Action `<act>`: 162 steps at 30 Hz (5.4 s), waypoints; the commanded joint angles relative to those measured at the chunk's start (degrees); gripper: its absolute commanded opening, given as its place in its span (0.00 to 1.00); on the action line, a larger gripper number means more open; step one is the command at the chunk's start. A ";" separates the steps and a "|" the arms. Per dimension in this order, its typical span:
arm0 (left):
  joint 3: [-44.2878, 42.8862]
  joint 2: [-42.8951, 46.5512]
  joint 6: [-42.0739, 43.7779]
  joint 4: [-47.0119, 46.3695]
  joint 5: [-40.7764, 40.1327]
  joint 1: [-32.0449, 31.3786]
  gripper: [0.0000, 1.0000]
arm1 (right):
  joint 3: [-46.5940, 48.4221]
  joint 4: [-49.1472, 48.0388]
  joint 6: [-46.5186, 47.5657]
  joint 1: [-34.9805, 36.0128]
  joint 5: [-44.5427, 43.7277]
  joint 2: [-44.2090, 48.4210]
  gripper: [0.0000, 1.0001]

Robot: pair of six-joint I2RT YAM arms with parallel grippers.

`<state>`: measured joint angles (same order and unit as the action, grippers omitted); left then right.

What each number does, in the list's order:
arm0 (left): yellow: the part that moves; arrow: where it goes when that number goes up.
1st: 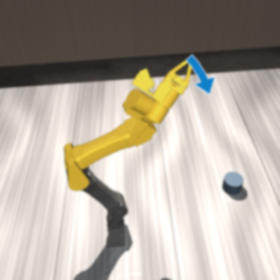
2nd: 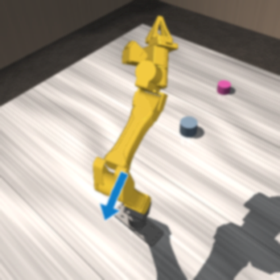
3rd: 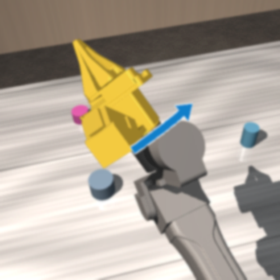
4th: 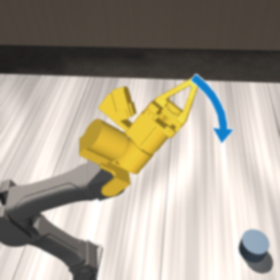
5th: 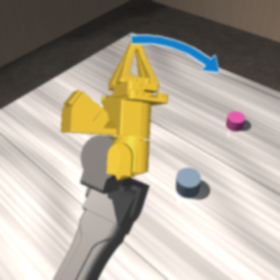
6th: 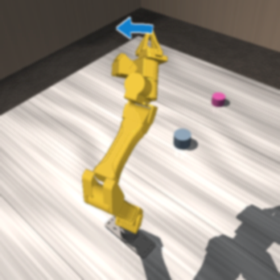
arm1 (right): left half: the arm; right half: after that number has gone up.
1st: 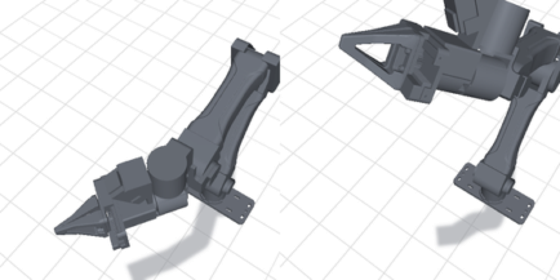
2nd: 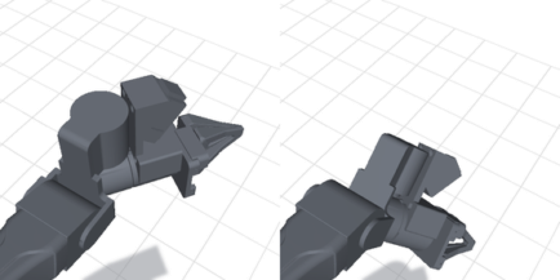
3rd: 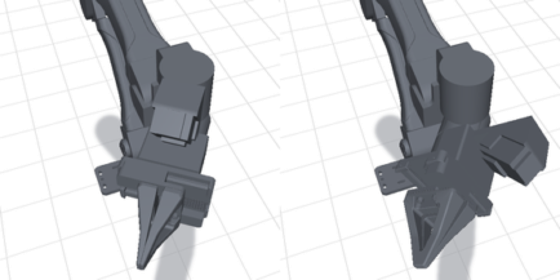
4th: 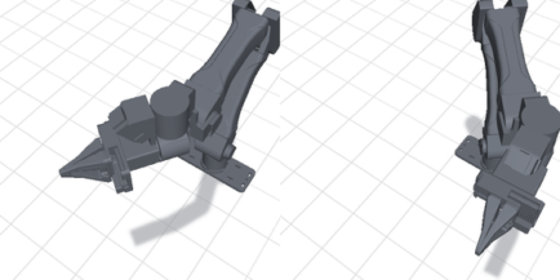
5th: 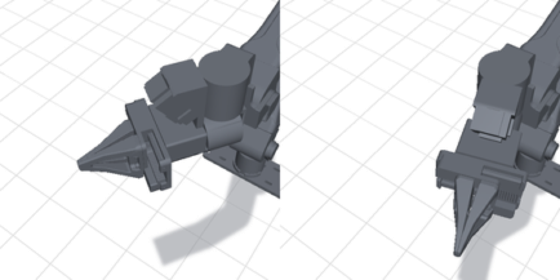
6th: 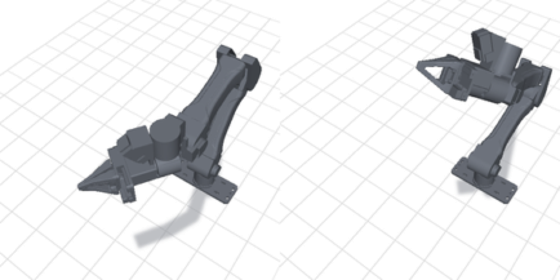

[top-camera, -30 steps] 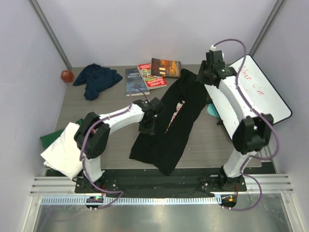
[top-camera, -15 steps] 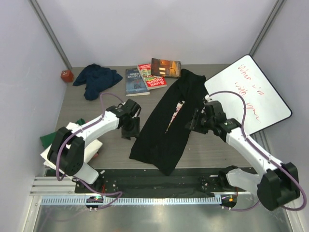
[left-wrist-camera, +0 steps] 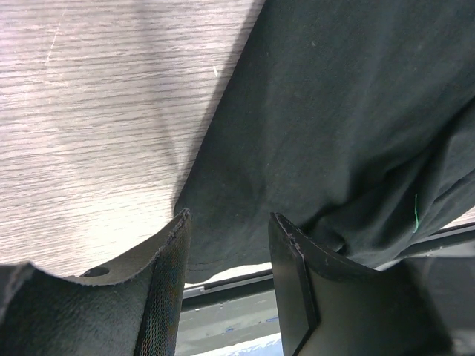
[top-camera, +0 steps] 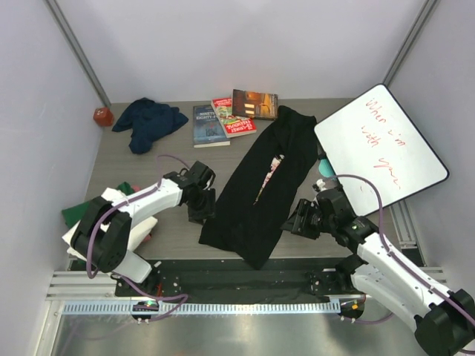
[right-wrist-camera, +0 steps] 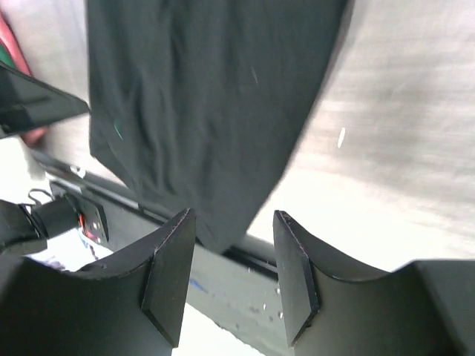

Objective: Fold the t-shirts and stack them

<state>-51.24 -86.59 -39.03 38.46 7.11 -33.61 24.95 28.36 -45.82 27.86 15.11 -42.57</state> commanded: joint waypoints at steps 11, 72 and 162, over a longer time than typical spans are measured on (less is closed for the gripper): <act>0.35 3.18 -1.05 0.30 -3.16 1.43 0.47 | -10.00 -10.68 -15.70 15.81 -5.35 -2.60 0.53; 12.04 -0.69 -4.57 -6.38 8.09 4.86 0.44 | -14.23 -32.05 -21.77 31.64 -12.12 -23.62 0.54; -61.86 -31.00 4.22 11.72 13.36 6.53 0.00 | 23.30 -9.81 8.20 11.43 -42.97 -20.45 0.01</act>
<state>-108.01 -114.69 -36.34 48.77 19.51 -27.83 45.34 19.49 -40.80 40.16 -23.53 -61.71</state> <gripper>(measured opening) 0.010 0.031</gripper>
